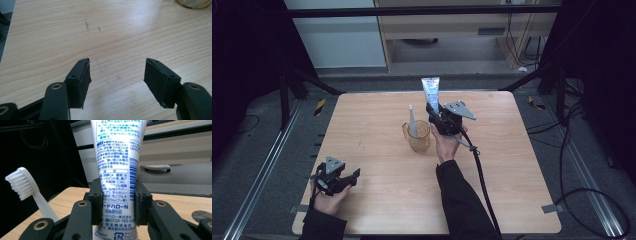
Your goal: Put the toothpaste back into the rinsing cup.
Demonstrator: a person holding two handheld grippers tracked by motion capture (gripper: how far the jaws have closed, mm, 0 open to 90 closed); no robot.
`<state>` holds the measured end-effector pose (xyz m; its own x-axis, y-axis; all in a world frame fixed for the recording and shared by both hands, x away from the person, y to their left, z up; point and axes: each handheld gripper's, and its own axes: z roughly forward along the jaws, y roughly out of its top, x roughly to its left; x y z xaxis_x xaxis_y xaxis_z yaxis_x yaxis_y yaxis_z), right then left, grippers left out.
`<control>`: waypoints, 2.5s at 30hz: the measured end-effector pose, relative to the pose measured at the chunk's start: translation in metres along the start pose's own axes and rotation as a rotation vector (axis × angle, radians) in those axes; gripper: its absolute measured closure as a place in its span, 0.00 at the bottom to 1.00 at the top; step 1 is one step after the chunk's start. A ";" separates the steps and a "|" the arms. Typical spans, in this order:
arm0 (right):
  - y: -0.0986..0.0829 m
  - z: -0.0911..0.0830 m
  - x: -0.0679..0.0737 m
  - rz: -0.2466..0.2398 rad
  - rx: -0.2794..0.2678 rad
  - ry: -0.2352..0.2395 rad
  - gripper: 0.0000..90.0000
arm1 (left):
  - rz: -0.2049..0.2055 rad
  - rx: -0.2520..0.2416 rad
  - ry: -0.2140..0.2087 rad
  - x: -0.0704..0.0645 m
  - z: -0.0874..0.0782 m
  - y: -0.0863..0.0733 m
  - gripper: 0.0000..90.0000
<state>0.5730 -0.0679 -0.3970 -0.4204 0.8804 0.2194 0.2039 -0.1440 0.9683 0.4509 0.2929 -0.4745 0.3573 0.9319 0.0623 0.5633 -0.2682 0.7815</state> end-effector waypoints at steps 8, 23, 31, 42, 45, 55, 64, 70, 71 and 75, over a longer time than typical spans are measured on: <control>-0.008 0.008 0.005 -0.007 0.001 -0.003 0.74 | 0.001 -0.002 0.001 0.000 0.000 0.000 0.41; -0.022 0.023 0.009 0.007 0.025 0.012 0.73 | 0.003 0.001 0.003 0.000 0.000 0.000 0.41; -0.030 0.029 0.010 0.011 0.043 0.022 0.73 | 0.002 0.002 0.002 0.000 0.000 0.000 0.41; -0.040 0.034 0.012 0.006 0.076 0.024 0.73 | 0.002 0.003 0.004 0.001 0.000 0.000 0.41; -0.042 0.034 0.012 -0.002 0.086 0.028 0.72 | 0.004 0.005 0.004 0.000 0.000 0.000 0.41; -0.046 0.035 0.011 0.000 0.126 0.039 0.70 | 0.005 0.005 0.005 0.000 0.001 0.000 0.41; -0.046 0.033 0.010 -0.010 0.144 0.055 0.68 | 0.005 0.005 0.005 0.000 0.001 0.000 0.41; -0.046 0.032 0.010 -0.011 0.149 0.060 0.68 | 0.004 0.005 0.006 0.001 0.001 0.000 0.41; -0.046 0.032 0.009 -0.014 0.148 0.061 0.68 | 0.004 0.006 0.006 0.001 0.001 0.000 0.41; -0.045 0.031 0.008 -0.007 0.141 0.070 0.69 | 0.003 0.006 0.005 0.001 0.001 0.000 0.41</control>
<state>0.5877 -0.0403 -0.4427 -0.4817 0.8468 0.2255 0.3210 -0.0690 0.9446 0.4516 0.2935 -0.4752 0.3549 0.9324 0.0680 0.5665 -0.2723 0.7777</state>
